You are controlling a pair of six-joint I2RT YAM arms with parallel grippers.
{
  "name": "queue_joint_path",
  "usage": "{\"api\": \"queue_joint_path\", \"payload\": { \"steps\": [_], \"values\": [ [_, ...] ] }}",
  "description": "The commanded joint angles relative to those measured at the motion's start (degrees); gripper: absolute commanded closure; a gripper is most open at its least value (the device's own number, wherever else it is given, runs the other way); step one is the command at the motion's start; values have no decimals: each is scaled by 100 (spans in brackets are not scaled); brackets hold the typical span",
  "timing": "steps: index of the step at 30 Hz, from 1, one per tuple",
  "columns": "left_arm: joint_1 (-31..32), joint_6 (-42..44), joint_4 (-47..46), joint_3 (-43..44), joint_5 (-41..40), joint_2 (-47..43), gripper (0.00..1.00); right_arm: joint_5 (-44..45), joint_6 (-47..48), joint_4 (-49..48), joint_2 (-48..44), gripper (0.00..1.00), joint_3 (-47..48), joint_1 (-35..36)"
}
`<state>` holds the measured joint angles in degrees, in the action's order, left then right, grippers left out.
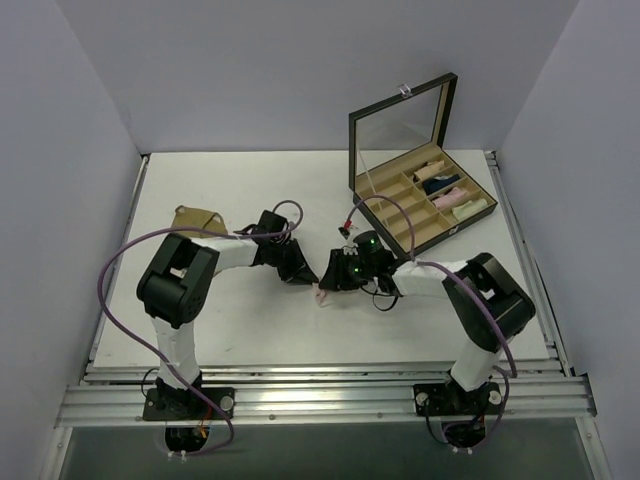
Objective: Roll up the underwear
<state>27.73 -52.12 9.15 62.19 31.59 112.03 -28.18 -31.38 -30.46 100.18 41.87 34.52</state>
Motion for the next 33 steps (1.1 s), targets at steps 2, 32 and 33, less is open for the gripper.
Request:
{"api": "queue_joint_path", "payload": {
  "steps": [2, 32, 33],
  "values": [
    [145, 105, 1025, 214, -934, 22, 95, 1471, 562, 1629, -780, 66, 497, 186],
    [172, 334, 4016, 882, -1876, 214, 98, 4910, 2135, 2017, -70, 70, 1614, 3535],
    [172, 334, 4033, 891, -1876, 232, 98, 4919, 2162, 2052, -8, 70, 1701, 3544]
  ]
}}
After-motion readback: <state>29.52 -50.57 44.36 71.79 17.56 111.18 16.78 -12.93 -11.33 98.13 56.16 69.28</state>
